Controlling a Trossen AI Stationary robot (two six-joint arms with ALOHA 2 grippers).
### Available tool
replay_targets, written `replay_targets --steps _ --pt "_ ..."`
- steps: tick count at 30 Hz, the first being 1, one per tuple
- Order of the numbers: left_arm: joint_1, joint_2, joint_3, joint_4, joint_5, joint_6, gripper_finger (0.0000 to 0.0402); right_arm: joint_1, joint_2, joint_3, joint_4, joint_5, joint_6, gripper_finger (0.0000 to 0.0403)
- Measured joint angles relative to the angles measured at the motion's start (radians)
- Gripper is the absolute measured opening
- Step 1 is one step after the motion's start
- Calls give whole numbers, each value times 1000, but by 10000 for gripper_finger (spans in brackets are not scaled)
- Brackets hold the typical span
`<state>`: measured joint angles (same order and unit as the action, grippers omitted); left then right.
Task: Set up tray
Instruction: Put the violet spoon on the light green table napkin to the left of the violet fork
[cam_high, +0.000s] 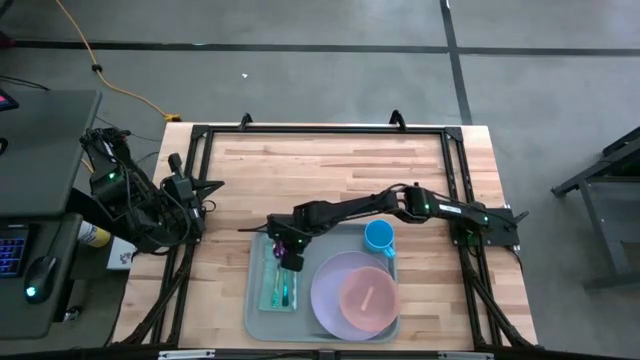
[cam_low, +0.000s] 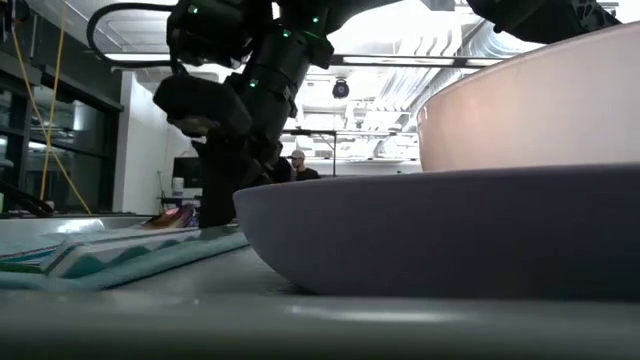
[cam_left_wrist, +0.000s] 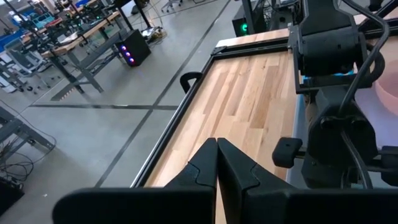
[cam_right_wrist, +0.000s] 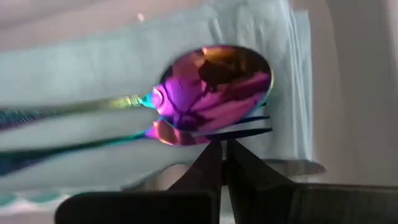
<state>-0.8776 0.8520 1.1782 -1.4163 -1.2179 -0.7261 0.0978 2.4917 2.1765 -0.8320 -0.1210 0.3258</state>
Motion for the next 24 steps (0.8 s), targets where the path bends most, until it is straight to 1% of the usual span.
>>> replay_targets --steps 5,17,20,24 --pt "0 0 0 2 8 15 42 0 9 0 28 -19 14 0" --pt "0 0 0 2 23 15 42 0 3 0 9 -39 44 0" --pt "0 0 0 2 23 15 42 1 3 21 -27 -48 51 0" --pt "0 0 0 0 23 15 42 1 1 48 -23 -42 36 0"
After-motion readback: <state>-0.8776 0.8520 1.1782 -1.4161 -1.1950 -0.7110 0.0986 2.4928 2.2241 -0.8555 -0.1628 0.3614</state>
